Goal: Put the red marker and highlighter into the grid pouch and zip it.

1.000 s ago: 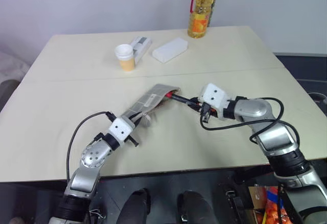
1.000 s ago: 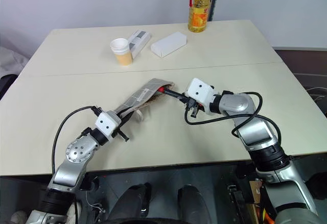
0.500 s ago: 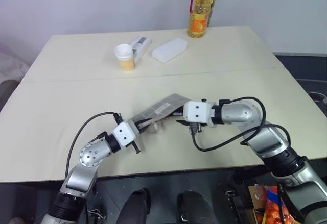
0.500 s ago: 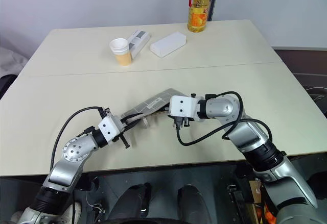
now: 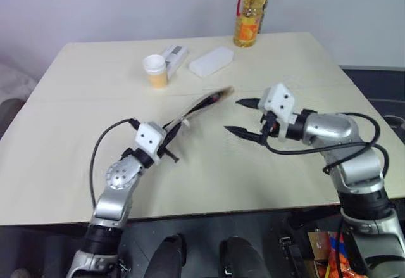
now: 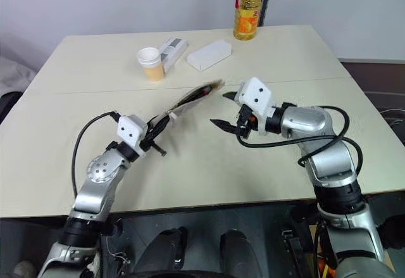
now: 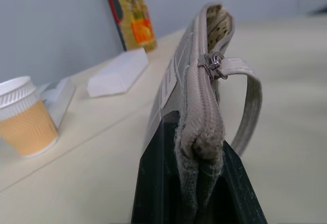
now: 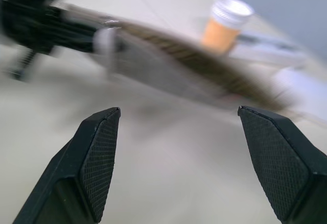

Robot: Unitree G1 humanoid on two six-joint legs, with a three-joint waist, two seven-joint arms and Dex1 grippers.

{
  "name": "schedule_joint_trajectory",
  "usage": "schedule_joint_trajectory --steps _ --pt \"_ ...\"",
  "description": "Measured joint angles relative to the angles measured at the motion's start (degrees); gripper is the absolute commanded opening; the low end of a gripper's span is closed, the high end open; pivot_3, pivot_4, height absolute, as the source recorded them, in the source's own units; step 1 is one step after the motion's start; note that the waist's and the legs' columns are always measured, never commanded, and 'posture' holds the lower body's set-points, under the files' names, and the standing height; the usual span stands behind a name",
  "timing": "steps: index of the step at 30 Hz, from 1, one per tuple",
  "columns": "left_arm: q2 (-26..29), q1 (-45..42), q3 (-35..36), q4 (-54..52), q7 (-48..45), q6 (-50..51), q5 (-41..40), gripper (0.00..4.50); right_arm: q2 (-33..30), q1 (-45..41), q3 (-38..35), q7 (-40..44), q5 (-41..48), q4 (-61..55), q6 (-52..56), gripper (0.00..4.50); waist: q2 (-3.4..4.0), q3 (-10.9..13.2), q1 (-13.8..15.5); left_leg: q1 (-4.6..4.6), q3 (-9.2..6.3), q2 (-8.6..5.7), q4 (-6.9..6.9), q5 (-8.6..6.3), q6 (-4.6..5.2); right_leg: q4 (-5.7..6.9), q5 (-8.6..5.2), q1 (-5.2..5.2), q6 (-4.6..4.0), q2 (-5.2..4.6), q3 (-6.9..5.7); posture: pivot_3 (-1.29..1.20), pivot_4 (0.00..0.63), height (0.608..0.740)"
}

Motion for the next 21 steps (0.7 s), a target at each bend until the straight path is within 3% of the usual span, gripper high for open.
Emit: schedule_joint_trajectory --steps 7,10,15,16,21 --pt "-3.14 -2.20 -1.02 1.66 2.79 0.23 0.70 0.00 12.08 -0.06 5.78 -12.45 -0.83 2.03 5.50 3.82 0.00 0.00 -0.35 0.04 0.00 0.03 0.01 0.00 0.00 0.09 0.00 -0.03 -0.01 0.08 0.00 0.00 0.150 0.740" --pt "-3.71 -2.28 -1.20 2.09 3.19 0.20 1.24 0.00 17.62 -2.71 7.15 -18.19 -2.56 5.76 5.55 2.88 0.01 0.00 -0.21 0.03 0.01 0.01 0.01 0.01 -0.02 0.10 0.00 -0.05 -0.01 0.08 0.01 0.00 0.150 0.740" --pt "-3.63 -2.30 -1.26 2.41 3.46 0.18 2.14 0.00 18.89 -3.69 7.83 -20.22 -2.41 6.10 5.64 0.24 0.00 0.00 -0.03 -0.02 0.00 -0.08 0.01 0.01 -0.01 0.03 0.01 -0.04 0.02 0.03 0.01 0.00 0.150 0.740" --pt "-3.64 -2.29 -1.27 2.41 3.52 0.18 2.28 0.00 18.70 -3.70 7.77 -20.33 -2.36 6.10 5.64 0.08 0.00 0.00 -0.08 -0.01 0.00 -0.08 0.01 0.01 -0.01 0.03 0.02 -0.04 0.03 0.03 0.00 0.00 0.150 0.740" --pt "-2.87 -1.83 -1.24 2.41 3.66 -0.14 2.95 0.00 17.06 -4.18 5.77 -20.55 -1.91 6.52 5.62 0.08 0.00 0.00 -0.20 -0.01 -0.02 -0.03 0.00 0.01 -0.01 0.04 0.02 -0.06 0.03 0.05 0.00 0.00 0.150 0.740"
